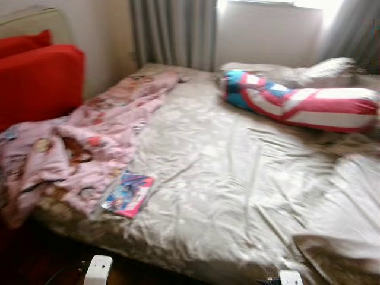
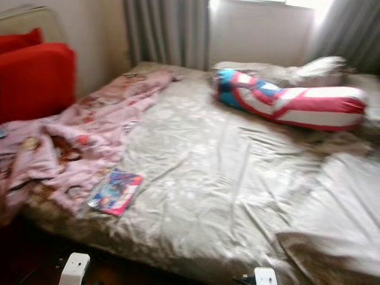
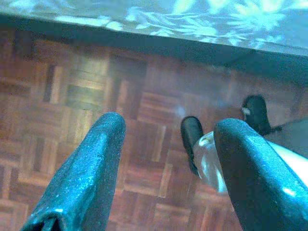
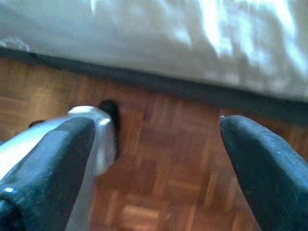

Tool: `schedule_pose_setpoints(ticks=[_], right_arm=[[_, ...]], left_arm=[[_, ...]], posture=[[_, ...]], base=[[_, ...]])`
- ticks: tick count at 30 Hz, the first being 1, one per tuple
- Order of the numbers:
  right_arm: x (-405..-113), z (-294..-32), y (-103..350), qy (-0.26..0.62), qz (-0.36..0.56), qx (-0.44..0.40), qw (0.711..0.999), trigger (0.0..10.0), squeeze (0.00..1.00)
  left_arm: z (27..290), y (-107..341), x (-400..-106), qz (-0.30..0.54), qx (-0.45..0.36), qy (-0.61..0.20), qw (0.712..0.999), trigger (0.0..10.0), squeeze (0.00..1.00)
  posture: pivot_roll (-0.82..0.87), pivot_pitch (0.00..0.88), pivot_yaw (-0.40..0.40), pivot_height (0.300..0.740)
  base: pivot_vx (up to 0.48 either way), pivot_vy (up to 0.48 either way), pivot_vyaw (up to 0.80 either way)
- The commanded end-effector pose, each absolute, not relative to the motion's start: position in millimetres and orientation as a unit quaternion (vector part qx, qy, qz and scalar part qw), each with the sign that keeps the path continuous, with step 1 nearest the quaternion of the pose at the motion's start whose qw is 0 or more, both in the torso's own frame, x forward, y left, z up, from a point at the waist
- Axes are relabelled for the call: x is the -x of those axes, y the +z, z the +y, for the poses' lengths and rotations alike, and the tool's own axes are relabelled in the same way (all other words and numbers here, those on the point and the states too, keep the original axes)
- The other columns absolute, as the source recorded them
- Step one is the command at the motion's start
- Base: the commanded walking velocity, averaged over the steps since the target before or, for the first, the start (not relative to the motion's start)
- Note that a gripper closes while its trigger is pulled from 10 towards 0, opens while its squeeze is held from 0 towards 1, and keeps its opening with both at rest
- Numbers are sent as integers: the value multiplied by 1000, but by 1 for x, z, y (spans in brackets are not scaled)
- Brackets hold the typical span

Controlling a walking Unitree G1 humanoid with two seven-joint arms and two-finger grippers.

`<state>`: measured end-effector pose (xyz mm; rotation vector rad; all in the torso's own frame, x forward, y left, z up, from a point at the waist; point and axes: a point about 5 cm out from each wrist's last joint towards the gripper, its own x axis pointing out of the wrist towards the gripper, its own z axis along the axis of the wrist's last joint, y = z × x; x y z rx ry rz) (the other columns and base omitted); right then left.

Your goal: Clean up the room

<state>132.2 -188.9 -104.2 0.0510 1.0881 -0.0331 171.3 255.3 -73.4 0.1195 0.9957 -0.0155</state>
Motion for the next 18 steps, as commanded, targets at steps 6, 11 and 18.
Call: schedule_pose_setpoints(ticks=[6, 11, 18], right_arm=[[-134, -194, -103, -19, 516, -16, 856, 10000, 0], [-134, -194, -103, -18, 516, -15, 856, 10000, 0], [-135, -194, -102, -18, 510, -16, 860, 10000, 0]], left_arm=[[255, -73, -173, 478, -59, -9, 876, 10000, 0], [255, -73, -173, 478, -60, -10, 876, 10000, 0], [254, -73, -172, 479, -61, -13, 876, 10000, 0]], posture=[[-29, 0, -18, 740], [-29, 0, -19, 740], [-30, 0, -18, 740]], base=[[0, 0, -796], [0, 0, -800], [0, 0, -398]])
